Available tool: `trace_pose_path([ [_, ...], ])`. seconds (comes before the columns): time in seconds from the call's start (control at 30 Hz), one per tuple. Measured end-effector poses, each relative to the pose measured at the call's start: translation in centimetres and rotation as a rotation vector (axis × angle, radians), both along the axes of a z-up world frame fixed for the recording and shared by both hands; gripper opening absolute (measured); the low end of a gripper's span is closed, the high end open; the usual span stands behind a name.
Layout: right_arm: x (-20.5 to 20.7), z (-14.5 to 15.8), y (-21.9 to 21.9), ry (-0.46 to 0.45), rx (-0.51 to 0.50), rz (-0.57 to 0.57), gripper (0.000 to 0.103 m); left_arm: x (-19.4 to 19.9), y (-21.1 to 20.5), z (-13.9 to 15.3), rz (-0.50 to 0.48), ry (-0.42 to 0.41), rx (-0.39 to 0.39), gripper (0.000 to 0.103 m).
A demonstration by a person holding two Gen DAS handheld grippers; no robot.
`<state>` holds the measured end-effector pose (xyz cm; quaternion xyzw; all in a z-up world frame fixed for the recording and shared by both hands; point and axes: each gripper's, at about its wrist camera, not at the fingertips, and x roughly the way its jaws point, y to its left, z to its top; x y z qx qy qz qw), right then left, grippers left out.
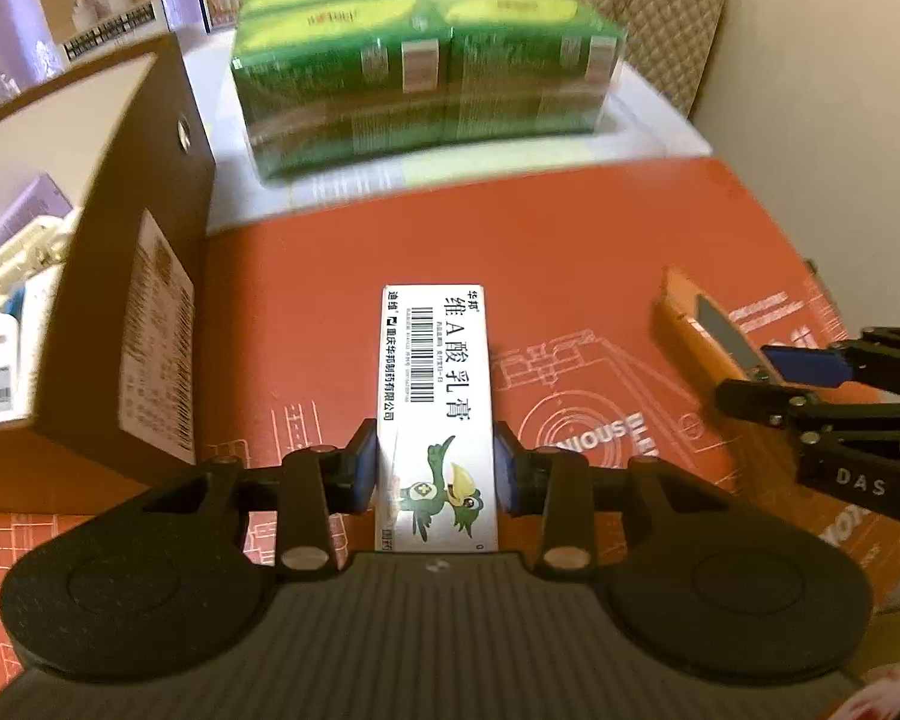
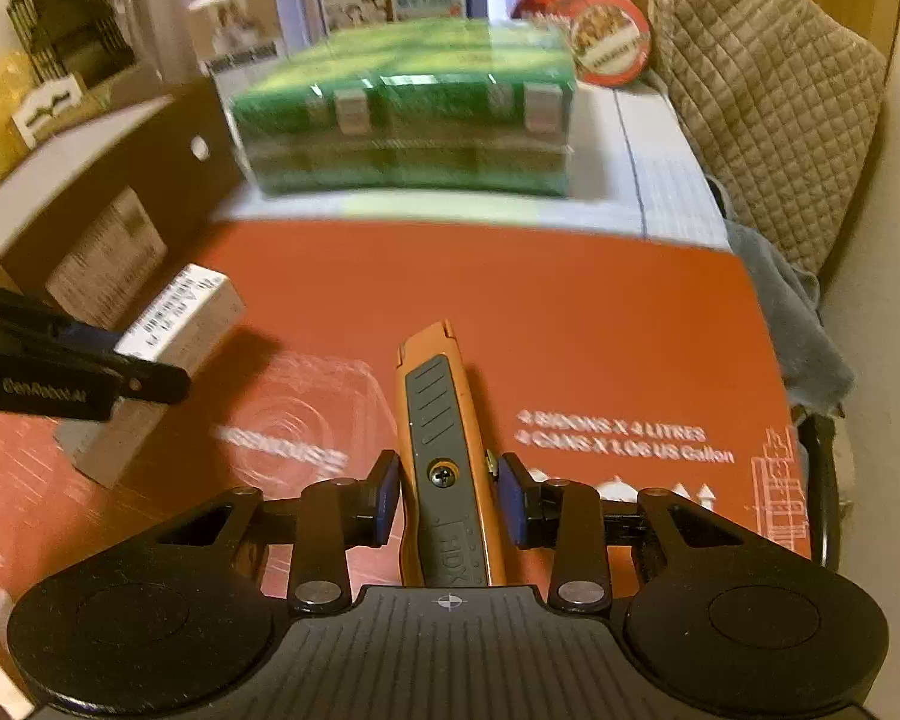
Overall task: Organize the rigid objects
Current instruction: 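Lift the knife and medicine box and carry them toward the brown box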
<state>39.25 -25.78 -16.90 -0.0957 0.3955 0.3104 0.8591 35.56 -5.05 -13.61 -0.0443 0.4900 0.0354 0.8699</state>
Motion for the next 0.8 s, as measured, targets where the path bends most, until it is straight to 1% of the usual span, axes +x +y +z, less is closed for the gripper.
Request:
trace_pose_path([
  [0.2, -1.1, 3.4, 2.1, -0.020, 0.086, 0.035, 0.032, -2.1, 1.4, 3.8, 0.023, -0.082, -0.015, 0.033],
  [0.37, -2.1, 5.9, 4.6, -0.022, 0.148, 0.078, 0.032, -3.7, 3.8, 6.7, 0.064, -0.141, -0.011, 0.033],
  [0.53, -3.2, 8.2, 8.3, -0.011, 0.195, 0.140, 0.032, -5.8, 7.2, 9.2, 0.118, -0.196, 0.000, 0.033],
  [0.63, -3.9, 9.3, 10.7, 0.005, 0.228, 0.174, 0.032, -7.0, 9.4, 10.2, 0.152, -0.218, 0.010, 0.033],
  [0.8, -4.5, 11.0, 15.7, 0.018, 0.269, 0.234, 0.032, -8.9, 14.2, 11.9, 0.215, -0.249, 0.041, 0.033],
])
